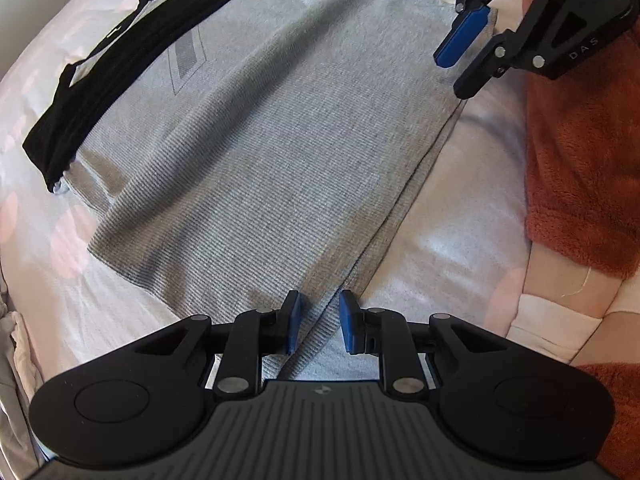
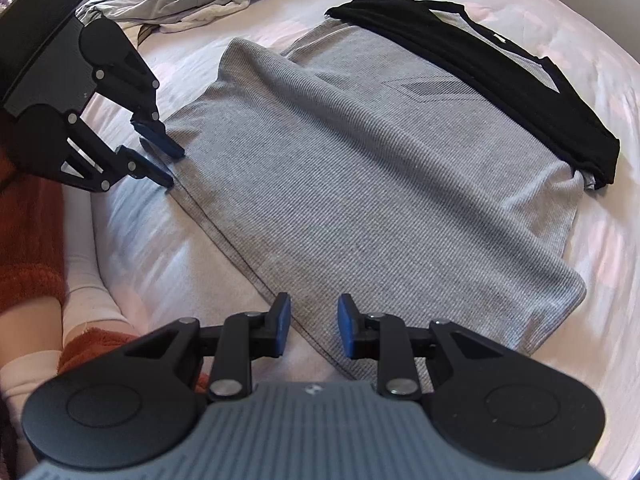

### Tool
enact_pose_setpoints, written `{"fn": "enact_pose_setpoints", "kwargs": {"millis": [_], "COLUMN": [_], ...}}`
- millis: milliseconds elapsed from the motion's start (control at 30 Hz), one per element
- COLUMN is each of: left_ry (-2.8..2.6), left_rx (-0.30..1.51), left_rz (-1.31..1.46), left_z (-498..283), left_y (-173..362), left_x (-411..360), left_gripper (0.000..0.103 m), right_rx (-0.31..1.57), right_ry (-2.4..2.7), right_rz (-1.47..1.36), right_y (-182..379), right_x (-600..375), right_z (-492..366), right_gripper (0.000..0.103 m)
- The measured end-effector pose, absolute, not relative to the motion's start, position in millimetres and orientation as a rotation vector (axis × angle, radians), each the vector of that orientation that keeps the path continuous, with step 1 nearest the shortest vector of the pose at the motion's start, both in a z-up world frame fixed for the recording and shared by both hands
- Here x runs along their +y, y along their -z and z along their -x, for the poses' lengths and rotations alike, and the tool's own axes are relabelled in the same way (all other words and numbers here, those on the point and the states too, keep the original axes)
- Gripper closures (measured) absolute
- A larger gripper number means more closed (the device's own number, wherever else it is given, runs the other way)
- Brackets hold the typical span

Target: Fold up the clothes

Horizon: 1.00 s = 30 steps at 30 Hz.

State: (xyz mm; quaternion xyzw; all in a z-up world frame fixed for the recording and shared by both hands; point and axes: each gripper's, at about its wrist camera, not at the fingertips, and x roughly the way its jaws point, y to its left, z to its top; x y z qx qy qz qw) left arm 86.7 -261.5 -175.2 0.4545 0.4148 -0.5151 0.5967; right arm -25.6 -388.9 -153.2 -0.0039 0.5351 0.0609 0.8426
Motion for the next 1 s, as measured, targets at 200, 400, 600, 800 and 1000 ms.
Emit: {"fn": "enact_pose_setpoints", "kwargs": {"millis": [200, 400, 600, 800, 1000], "left_ry": [1.222, 1.265, 1.235, 1.242, 1.245], "left_rx": [0.984, 0.966, 0.966, 0.909, 0.85], "left_rz": [-0.997, -1.073, -1.13, -1.163, -1.17], "left_z": [-91, -74, -70, -64, -61], "left_y": [165, 160, 178, 173, 164], "left_x": [-257, -256, -257, -255, -251], "left_gripper": [0.103, 0.103, 0.103, 0.1, 0.061], "right_rx": [1.134, 1.134, 1.132, 1.124, 1.273], "right_ry": [-0.132, -0.133, -0.137, -0.152, -0.177], "right_rz": [-0.007, -0.027, -0.045, -0.058, 0.239], "right_y": [155, 157, 157, 142, 147], "right_x": [-390, -392, -395, -406, -416], "right_z": [24, 24, 25, 29, 37], "right_gripper": [0.073, 0.071, 0.067, 0.057, 0.058]}}
